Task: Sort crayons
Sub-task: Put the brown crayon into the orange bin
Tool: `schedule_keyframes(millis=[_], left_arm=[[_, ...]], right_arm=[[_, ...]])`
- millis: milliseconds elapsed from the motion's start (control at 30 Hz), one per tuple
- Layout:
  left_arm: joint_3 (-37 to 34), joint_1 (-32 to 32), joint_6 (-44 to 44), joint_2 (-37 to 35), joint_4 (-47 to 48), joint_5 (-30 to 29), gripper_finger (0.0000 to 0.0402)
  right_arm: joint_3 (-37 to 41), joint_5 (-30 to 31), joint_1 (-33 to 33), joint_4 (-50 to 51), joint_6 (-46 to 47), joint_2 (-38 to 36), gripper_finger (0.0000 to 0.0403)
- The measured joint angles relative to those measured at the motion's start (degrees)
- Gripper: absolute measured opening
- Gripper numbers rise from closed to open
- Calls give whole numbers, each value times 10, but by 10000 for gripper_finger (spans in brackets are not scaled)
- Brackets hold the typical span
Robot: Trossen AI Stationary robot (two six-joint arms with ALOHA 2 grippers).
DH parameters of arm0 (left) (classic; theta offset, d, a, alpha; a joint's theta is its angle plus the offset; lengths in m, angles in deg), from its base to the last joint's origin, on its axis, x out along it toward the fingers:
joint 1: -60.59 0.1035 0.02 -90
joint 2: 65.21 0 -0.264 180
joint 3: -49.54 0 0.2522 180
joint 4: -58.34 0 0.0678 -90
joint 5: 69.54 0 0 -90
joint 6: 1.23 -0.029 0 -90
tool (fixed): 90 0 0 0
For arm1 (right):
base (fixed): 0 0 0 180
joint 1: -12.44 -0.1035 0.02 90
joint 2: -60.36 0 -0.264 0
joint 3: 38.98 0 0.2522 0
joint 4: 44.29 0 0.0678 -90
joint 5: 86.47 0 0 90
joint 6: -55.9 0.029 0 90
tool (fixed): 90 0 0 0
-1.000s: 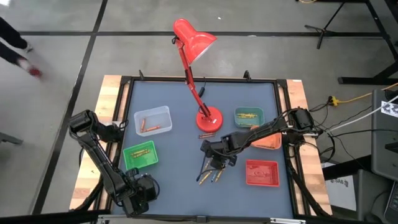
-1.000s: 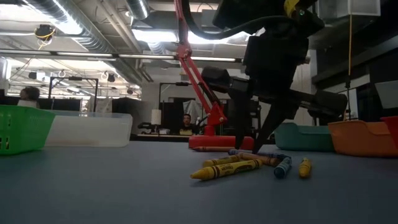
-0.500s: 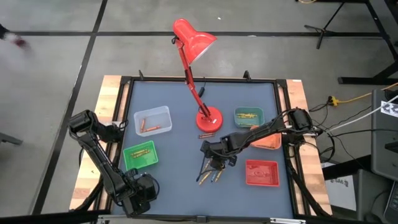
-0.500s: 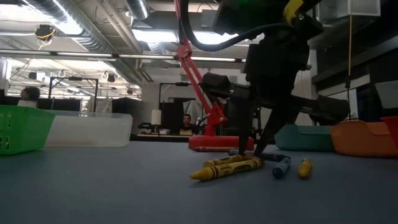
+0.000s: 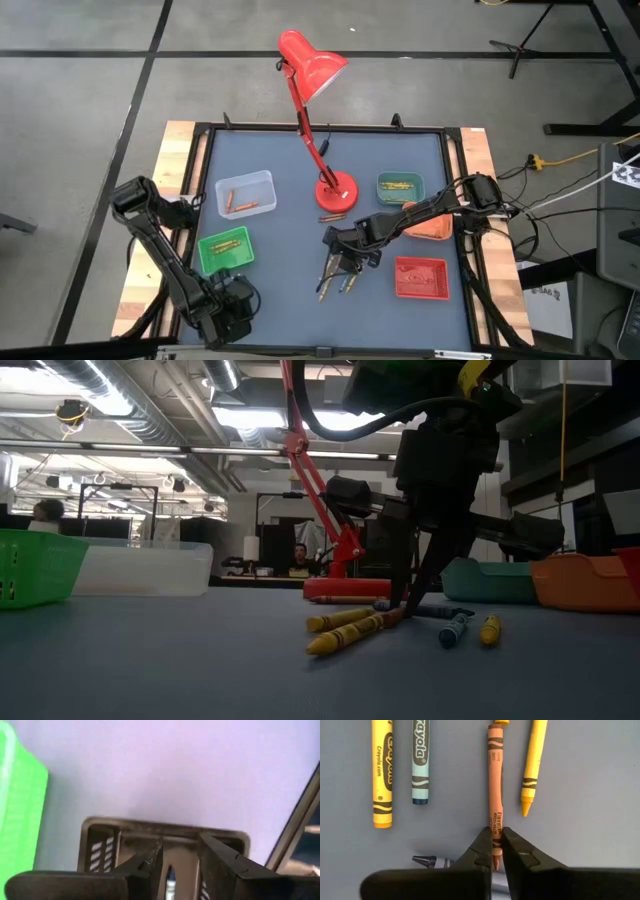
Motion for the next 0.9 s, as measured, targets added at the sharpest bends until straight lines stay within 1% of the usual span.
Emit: schedule_keyframes(millis=[167,267,400,600,900], left_arm=[[0,22,-2,0,-24,-62,105],[0,37,-2,0,-38,-97,105],[0,60,-2,0,-47,-129,105],[0,93,-5,0,-48,-156,105],[0,151,-63,0,-51,-160,105]], right_arm=[[-8,0,0,9,15,0,24],[-32,1,0,37,51,3,25],[-69,5,1,66,84,7,25],[-130,4,1,123,139,5,25],[-224,2,1,254,232,3,25]])
